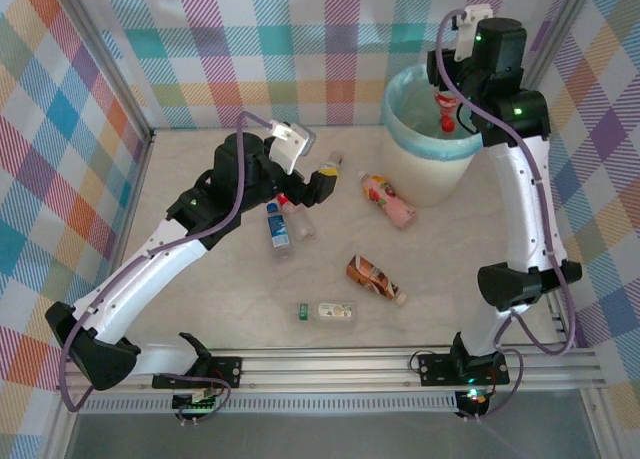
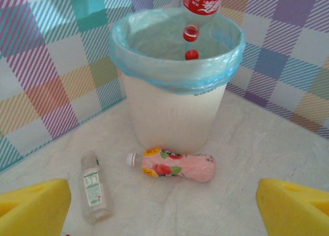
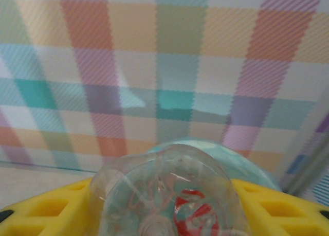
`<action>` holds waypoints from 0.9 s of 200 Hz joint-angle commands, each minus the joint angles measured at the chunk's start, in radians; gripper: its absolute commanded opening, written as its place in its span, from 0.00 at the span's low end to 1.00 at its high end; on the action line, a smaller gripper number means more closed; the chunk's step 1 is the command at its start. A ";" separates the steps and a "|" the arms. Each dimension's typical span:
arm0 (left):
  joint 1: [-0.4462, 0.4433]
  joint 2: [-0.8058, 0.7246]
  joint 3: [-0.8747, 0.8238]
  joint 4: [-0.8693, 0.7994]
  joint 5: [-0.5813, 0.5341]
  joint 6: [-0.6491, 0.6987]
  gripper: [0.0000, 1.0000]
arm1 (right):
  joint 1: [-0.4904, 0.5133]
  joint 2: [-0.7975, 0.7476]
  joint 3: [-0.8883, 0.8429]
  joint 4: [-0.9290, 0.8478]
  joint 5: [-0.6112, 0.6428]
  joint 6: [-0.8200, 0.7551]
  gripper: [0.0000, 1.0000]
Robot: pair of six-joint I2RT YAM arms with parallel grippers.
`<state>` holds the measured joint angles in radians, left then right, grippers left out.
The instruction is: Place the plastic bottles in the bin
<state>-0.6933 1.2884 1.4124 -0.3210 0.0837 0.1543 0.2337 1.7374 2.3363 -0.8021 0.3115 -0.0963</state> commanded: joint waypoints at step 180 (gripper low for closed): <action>0.017 0.049 0.008 -0.039 0.004 -0.064 0.93 | -0.090 0.030 -0.468 0.109 -0.017 0.201 0.71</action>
<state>-0.6857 1.3308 1.3991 -0.3439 0.0772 0.0963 0.1650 1.7435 1.9045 -0.7433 0.3256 0.0643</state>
